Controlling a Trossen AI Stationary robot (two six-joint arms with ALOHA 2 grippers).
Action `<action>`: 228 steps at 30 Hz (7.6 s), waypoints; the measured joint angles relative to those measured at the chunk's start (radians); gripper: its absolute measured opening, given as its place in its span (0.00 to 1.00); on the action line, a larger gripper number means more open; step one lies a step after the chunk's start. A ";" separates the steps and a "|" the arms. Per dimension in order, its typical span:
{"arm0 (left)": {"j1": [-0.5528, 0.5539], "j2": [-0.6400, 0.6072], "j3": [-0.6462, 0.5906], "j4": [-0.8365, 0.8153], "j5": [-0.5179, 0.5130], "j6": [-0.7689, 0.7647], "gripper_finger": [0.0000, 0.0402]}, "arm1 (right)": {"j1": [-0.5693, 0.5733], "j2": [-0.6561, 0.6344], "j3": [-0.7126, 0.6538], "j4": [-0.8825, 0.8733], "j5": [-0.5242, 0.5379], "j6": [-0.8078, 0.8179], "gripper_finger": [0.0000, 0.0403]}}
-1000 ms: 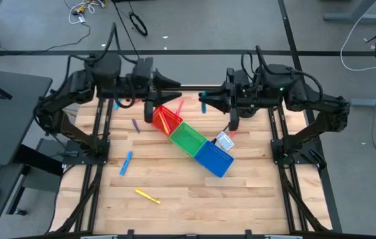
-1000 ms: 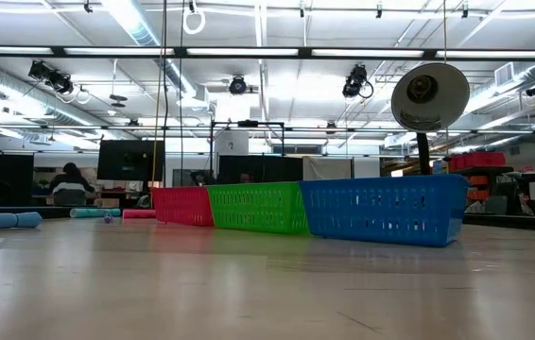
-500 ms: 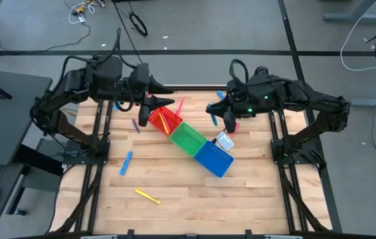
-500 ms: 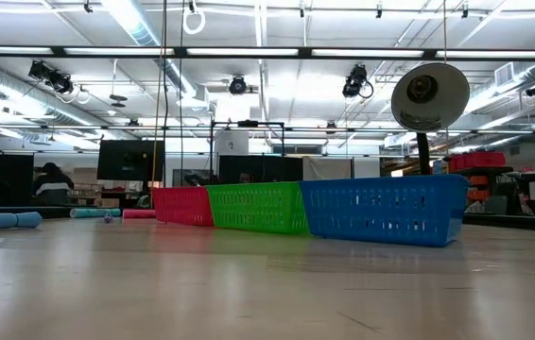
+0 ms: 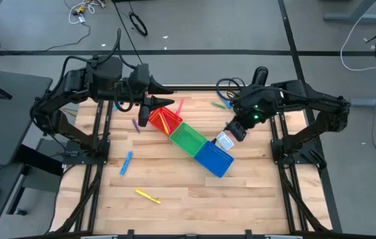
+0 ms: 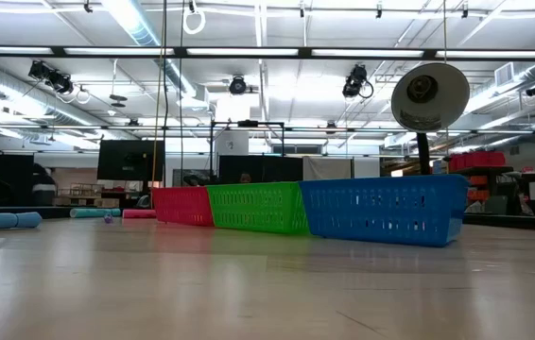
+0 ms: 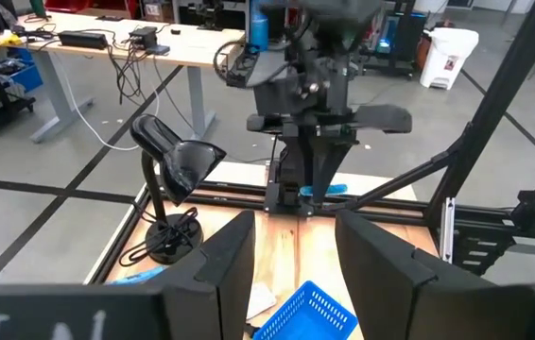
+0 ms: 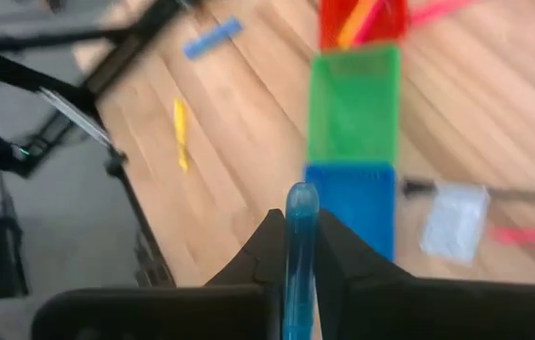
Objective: Pick & Place Markers
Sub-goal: Put the blue pen into the blue bin, then put the pink pen into the blue bin
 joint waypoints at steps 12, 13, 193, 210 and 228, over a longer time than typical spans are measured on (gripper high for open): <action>0.000 0.000 0.000 0.005 0.000 -0.005 0.39 | -0.009 0.044 -0.001 -0.145 -0.027 0.002 0.05; 0.000 0.000 0.000 0.005 0.000 -0.010 0.39 | -0.009 0.053 -0.001 -0.144 -0.027 -0.003 0.05; 0.018 0.001 0.000 -0.103 -0.022 0.004 0.66 | 0.084 -0.064 -0.449 0.117 0.024 0.050 0.38; 0.017 0.001 0.000 -0.100 -0.022 0.003 0.66 | 0.083 -0.064 -0.449 0.161 0.216 0.598 0.38; 0.016 0.001 0.000 -0.096 -0.023 0.005 0.66 | 0.018 -0.063 -0.685 0.123 0.212 1.099 0.41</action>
